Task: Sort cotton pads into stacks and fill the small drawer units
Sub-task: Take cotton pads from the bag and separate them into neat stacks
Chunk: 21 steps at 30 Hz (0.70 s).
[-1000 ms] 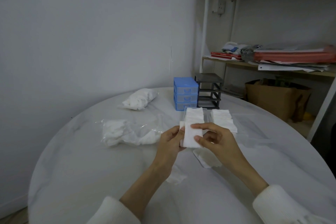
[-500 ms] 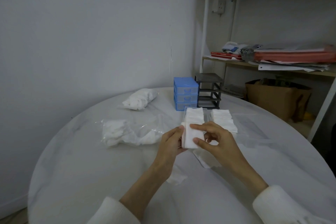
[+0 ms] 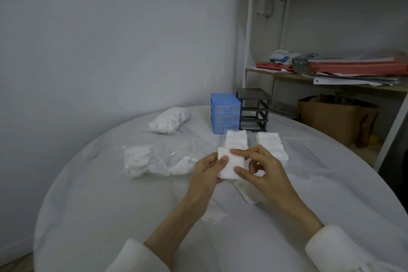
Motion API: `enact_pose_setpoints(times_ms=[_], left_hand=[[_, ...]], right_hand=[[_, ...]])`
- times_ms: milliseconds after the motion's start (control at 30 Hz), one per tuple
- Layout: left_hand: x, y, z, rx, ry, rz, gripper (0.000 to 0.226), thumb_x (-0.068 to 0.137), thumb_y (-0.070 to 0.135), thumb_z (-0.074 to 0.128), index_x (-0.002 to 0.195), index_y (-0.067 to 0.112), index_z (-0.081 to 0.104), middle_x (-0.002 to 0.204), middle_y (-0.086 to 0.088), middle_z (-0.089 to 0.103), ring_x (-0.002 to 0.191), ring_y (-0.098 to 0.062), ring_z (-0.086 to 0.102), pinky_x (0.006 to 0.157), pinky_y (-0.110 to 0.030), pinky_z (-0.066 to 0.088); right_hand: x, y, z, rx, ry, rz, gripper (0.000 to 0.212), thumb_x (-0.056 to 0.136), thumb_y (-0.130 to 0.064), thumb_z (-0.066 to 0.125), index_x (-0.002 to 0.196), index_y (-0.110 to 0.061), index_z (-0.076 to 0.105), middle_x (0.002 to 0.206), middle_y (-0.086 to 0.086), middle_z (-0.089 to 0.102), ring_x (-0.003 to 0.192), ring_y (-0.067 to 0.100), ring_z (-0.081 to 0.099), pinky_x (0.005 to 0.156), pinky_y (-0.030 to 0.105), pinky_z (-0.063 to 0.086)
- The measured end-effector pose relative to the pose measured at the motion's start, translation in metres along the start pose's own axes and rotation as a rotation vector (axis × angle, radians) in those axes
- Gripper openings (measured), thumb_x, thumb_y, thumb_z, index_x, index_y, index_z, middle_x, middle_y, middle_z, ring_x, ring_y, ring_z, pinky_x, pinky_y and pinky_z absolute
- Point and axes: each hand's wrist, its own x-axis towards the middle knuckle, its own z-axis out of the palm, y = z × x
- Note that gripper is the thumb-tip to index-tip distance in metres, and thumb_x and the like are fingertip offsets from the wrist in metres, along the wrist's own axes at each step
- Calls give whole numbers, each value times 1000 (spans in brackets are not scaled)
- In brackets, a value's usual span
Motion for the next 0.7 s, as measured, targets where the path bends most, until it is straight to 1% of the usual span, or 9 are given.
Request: enact_pose_setpoints(times_ms=[167,200,267,300,333,433,533,633,700], left_hand=[[4,5,-9,56,113,67,14,94,9,52,92,9,66,82,-1,71,76,-9,67,68,-21,55],[5,6,-11,78,149,88,14,94,9,52,91,6,65,81,-3,70,76,-11,66,70,-25,55],[7,6,-15,157,206,144,15,94,10,53,88,0,62,80,-8,66,78,-18,62,78,-38,52],[8,6,-17,190,212,166,16,94,11,53,85,1,61,80,-9,64,79,-19,61,80,-42,51],[7,7,-17,208,211,177,16,94,12,53,81,5,61,78,-6,64,79,-18,61,79,-42,51],[7,11,-18,226,211,173,26,94,11,53,69,16,53,67,4,59,69,-12,56,71,-32,47],[7,12,-20,229,231,160,31,94,11,54,65,15,44,66,0,52,69,-16,50,70,-34,42],[8,11,-21,224,241,139,25,94,12,53,69,13,49,73,-4,57,75,-18,55,74,-36,46],[8,10,-21,233,238,127,23,94,13,53,71,11,51,78,-7,60,78,-20,57,77,-38,48]], right_hand=[[-1,-1,1,1,-17,25,37,80,-5,70,97,-37,64,91,-7,59,65,4,52,65,13,44],[-2,-1,2,21,-42,35,34,81,-4,69,94,-36,66,91,-6,62,65,4,53,65,14,43],[-4,-3,4,33,-109,44,30,82,-4,67,86,-33,70,86,-8,65,67,6,53,66,14,42],[-5,-4,5,18,-152,44,29,82,-4,67,83,-32,71,83,-10,66,69,6,54,67,13,42],[-6,-6,6,-2,-203,45,27,82,-4,67,82,-30,72,81,-12,66,71,6,54,69,12,41],[-10,-10,9,-58,-379,51,20,80,-8,69,85,-27,73,85,-15,67,75,3,55,71,11,40],[-13,-10,10,-97,-539,45,20,76,-18,75,89,-33,72,91,-18,66,85,5,54,77,17,44],[-16,-8,11,-168,-664,38,28,70,-29,79,94,-38,70,101,-23,62,96,5,51,86,23,41],[-16,-8,12,-196,-691,28,31,68,-32,80,96,-39,69,103,-24,59,97,6,49,88,25,39]])
